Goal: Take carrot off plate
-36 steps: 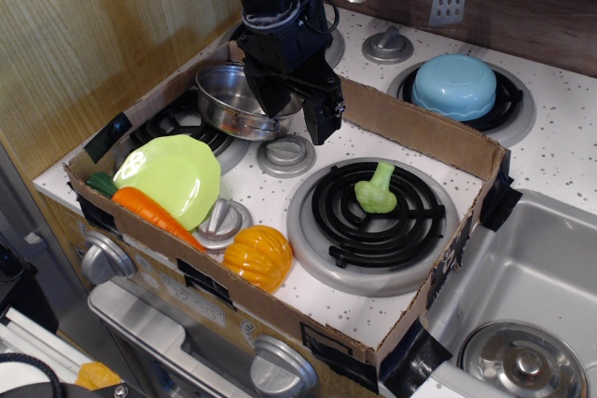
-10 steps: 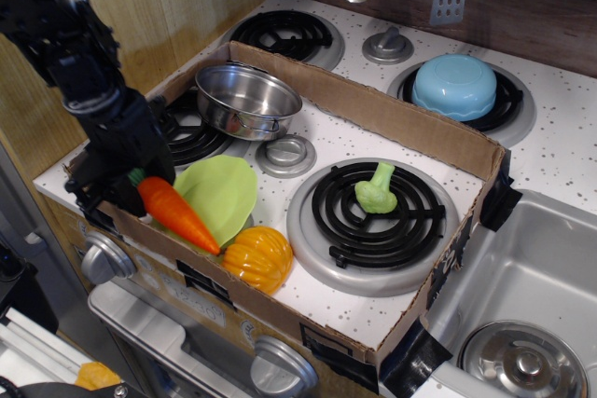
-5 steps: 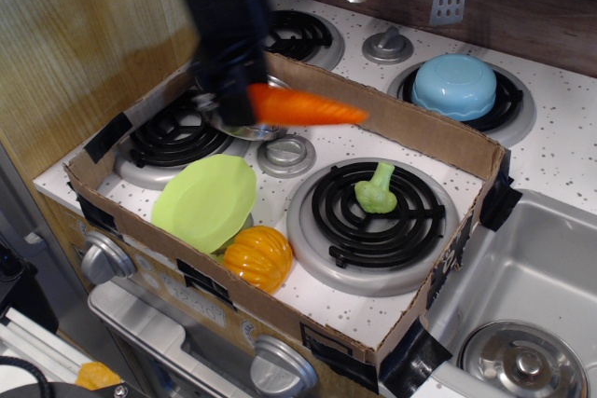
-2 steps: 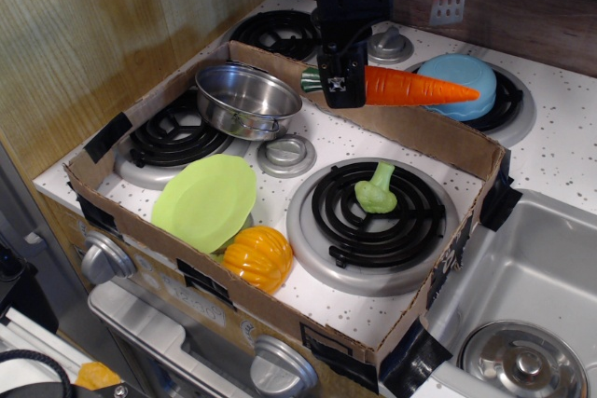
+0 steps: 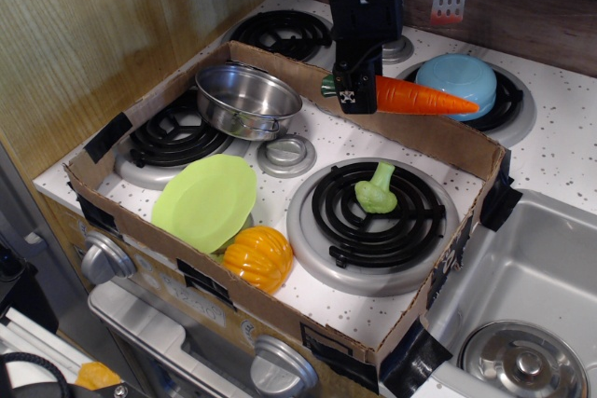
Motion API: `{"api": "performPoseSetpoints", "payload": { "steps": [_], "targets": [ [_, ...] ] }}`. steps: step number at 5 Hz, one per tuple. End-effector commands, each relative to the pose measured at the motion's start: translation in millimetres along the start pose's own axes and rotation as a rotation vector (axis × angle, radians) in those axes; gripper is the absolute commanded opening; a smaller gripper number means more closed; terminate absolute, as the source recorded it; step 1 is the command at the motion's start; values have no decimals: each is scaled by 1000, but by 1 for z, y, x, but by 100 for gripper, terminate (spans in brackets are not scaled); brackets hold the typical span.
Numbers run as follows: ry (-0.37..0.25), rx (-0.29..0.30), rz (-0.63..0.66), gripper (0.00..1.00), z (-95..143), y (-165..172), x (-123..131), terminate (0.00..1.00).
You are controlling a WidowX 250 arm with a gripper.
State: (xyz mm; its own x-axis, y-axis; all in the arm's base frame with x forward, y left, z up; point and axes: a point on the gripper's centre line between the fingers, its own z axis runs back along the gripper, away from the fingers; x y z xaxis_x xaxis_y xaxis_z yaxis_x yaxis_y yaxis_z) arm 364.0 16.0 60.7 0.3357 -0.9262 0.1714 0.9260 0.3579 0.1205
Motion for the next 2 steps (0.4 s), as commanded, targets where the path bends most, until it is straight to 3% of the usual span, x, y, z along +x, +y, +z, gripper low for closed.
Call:
{"api": "performPoseSetpoints", "payload": {
  "steps": [1, 2],
  "targets": [
    [8, 53, -30, 0, 2, 32, -5, 0],
    [69, 75, -43, 100, 7, 27, -2, 100]
  ]
}}
